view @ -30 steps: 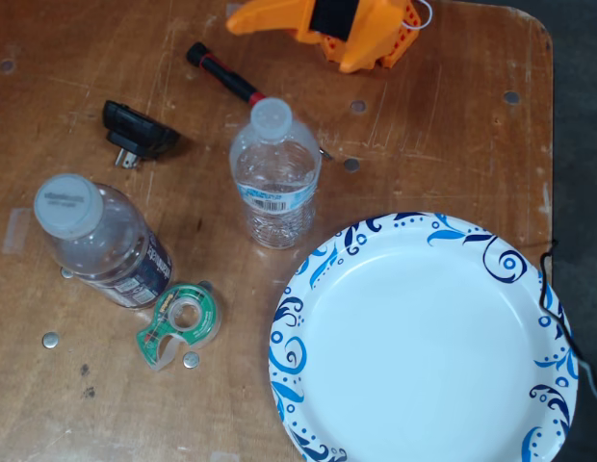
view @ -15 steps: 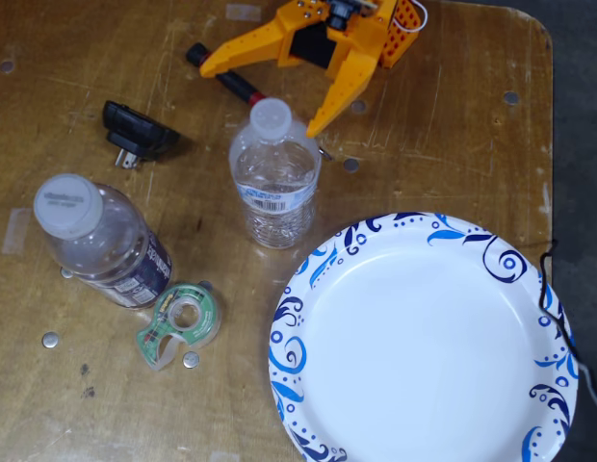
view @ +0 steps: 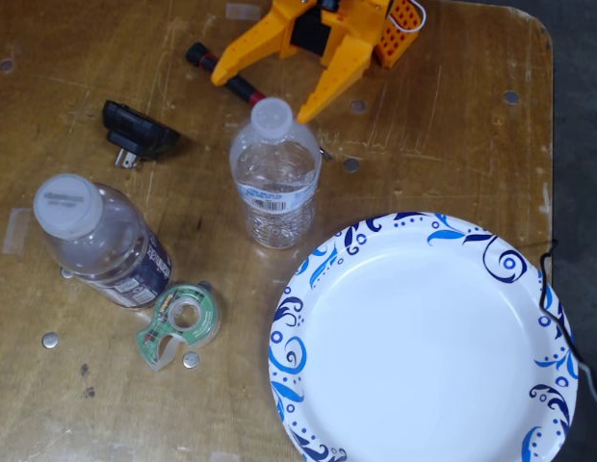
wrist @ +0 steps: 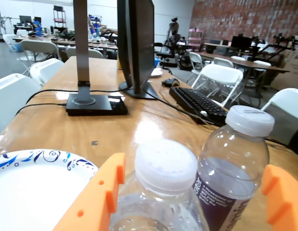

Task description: Move the bottles to the plate

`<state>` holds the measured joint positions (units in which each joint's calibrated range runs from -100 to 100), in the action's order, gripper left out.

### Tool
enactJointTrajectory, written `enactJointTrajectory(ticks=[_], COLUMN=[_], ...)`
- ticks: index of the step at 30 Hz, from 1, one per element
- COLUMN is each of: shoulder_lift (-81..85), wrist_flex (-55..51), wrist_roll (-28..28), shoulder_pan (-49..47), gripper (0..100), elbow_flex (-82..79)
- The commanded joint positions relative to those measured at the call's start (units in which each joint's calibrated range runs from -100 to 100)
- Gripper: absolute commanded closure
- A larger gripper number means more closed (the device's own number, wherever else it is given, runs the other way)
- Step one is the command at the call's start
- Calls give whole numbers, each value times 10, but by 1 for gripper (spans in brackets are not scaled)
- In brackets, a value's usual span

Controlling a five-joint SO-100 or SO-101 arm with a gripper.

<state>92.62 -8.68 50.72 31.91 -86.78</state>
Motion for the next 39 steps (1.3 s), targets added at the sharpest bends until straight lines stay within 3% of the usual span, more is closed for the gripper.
enactJointTrajectory(ticks=[1,10,24,33,39], shoulder_lift=[-53,-132,-136,-130,-130], wrist_flex=[0,62,67,66,58], wrist_roll=[8,7,7,9,9], shoulder_pan=[-18,-19,-18,57,79], gripper=[69,69,71,95,97], elbow_flex=[52,61,72,71,70])
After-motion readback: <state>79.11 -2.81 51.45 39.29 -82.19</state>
